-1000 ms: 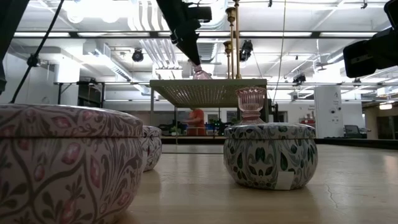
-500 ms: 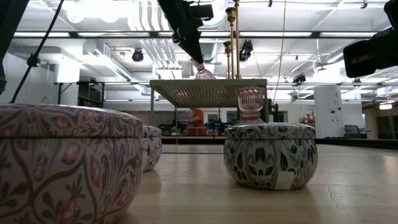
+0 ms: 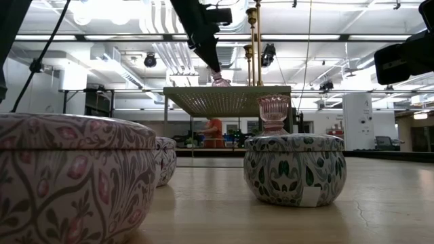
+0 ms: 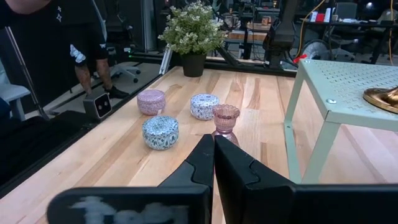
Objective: Pick & Place candle stick holders
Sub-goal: Put the bottom pink candle holder on the shelf aligned with other pink candle holder, then put the pink candle holder on the shelf align with other pink candle holders
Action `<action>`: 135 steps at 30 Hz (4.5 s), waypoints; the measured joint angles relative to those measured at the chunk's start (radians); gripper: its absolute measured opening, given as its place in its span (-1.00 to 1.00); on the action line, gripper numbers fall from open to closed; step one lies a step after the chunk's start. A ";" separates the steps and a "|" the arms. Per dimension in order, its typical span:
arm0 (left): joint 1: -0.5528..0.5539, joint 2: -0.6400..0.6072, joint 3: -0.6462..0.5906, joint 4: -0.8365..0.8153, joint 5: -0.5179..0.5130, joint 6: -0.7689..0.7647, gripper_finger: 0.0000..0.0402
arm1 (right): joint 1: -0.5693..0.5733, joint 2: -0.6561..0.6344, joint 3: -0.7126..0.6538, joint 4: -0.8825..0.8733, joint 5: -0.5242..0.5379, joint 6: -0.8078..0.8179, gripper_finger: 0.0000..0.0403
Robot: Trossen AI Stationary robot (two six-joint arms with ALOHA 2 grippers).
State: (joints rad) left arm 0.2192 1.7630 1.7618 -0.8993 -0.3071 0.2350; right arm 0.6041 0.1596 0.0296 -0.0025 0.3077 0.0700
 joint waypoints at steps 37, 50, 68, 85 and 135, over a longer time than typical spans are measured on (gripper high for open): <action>-0.004 -0.053 -0.010 -0.156 -0.140 -0.119 -0.35 | 0.000 0.000 0.000 0.000 0.000 0.000 -0.96; 0.011 -0.046 -0.234 0.082 -0.147 -0.080 -0.35 | 0.000 0.000 0.000 0.000 0.000 0.000 -0.96; 0.012 -0.047 -0.291 0.252 -0.122 -0.099 -0.35 | 0.000 0.000 0.000 0.000 0.000 0.000 -0.96; -0.157 -0.094 -0.283 0.085 -0.032 -0.207 -0.35 | 0.000 0.000 0.000 0.000 0.000 0.000 -0.96; -0.595 -0.091 -0.576 0.904 -0.184 -0.231 -0.35 | 0.000 0.000 0.000 0.000 0.000 0.000 -0.96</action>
State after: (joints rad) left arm -0.3759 1.6718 1.1862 0.0048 -0.4915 0.0040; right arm 0.6040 0.1596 0.0296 -0.0022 0.3080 0.0700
